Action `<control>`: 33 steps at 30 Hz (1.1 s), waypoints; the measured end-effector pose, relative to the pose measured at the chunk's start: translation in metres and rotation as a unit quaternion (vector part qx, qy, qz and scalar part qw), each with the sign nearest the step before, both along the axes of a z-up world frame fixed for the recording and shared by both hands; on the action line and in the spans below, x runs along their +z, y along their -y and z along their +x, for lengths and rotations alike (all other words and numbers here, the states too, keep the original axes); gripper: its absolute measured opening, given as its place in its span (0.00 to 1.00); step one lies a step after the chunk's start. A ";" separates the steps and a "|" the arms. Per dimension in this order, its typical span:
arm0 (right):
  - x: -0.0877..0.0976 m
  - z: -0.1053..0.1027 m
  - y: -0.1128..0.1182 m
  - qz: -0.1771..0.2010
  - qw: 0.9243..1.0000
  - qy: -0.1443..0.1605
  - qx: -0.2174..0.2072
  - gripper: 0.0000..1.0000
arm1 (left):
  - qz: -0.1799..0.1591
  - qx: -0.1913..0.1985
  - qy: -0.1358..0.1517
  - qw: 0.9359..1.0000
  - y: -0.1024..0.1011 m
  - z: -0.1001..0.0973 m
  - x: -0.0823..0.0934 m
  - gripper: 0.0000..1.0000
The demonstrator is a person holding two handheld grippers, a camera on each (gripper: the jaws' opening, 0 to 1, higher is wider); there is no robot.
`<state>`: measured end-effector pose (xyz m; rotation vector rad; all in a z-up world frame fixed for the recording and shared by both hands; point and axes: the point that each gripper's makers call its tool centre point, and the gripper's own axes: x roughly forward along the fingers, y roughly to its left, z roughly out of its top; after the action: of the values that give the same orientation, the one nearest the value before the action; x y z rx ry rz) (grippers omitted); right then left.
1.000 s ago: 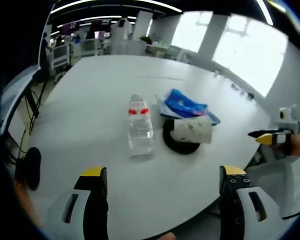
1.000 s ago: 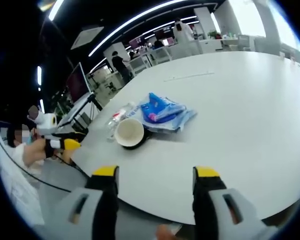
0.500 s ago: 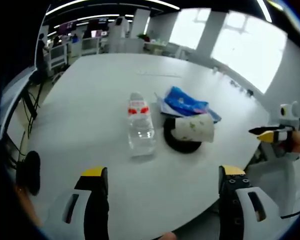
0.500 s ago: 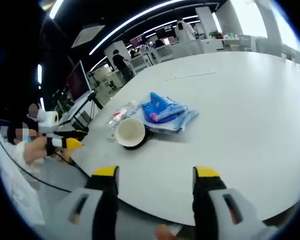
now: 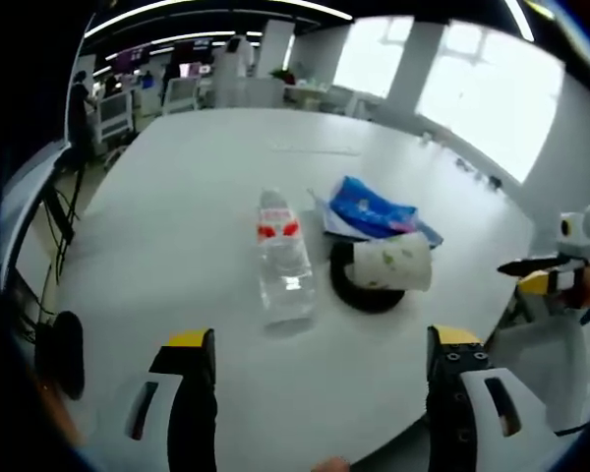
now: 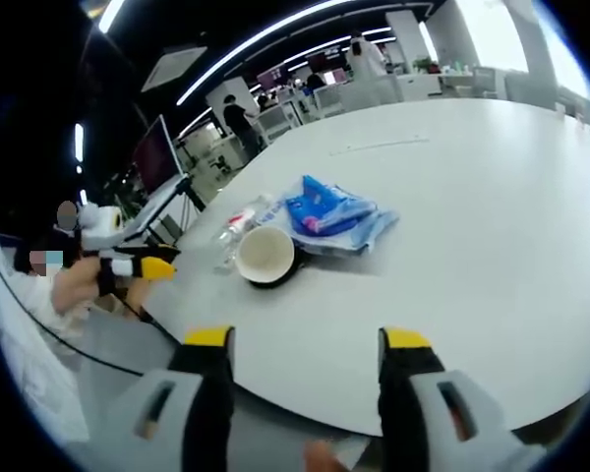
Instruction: Arrange the tabletop items into an orderly group along one side of the table until the central work area is clear of visible clutter.
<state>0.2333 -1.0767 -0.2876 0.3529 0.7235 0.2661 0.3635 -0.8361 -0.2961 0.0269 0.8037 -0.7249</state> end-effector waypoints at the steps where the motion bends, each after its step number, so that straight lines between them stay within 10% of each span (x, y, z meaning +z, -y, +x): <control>1: 0.000 -0.001 -0.001 0.000 1.000 0.000 0.000 0.57 | 0.002 -0.001 -0.001 1.000 0.001 0.001 0.000 0.85; 33: 0.004 -0.006 -0.009 -0.005 1.000 0.004 -0.005 0.56 | 0.022 -0.003 -0.015 1.000 0.013 0.048 -0.011 0.80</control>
<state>0.2269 -1.0678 -0.2838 0.3453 0.7154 0.2548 0.4112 -0.8489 -0.3067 0.0580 0.8487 -0.7150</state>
